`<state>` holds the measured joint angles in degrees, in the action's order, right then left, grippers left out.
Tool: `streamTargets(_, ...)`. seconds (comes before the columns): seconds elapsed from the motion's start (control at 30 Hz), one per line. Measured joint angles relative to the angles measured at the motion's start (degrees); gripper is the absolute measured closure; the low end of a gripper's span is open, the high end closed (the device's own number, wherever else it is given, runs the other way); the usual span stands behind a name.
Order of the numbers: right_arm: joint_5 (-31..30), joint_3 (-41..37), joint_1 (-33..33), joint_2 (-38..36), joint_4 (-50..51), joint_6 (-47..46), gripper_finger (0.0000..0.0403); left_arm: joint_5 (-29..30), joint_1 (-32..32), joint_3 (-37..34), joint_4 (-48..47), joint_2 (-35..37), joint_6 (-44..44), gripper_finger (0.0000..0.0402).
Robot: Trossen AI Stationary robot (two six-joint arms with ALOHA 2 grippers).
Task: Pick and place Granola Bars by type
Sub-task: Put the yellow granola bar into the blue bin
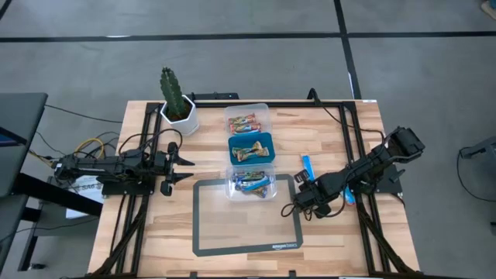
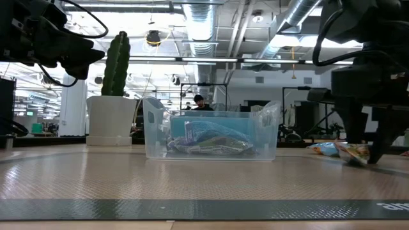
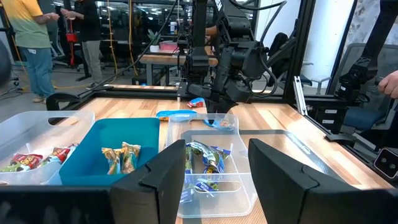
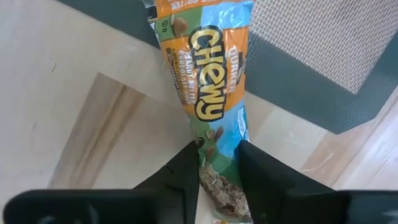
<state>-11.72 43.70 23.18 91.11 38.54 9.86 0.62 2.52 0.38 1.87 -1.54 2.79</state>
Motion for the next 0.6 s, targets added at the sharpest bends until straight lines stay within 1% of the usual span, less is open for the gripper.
streamTargets(0.17,0.0,0.1,0.0,-0.3,-0.4,-3.1,0.0323,0.0,0.0,0.0,0.0,0.0,0.0,0.0233)
streamTargets(0.23,-0.8,0.8,-0.1,-1.1,-2.5,-4.9,0.0326,0.0,0.0,0.0,0.0,0.0,0.0,0.0233)
streamTargets(0.37,-0.6,2.6,-0.9,-5.8,-4.5,-7.2,0.0327,0.0,0.0,0.0,0.0,0.0,0.0,0.0233)
streamTargets(0.6,-0.4,7.4,-3.1,-12.7,-5.5,-7.0,0.0327,0.0,0.0,0.0,0.0,0.0,0.0,0.0233)
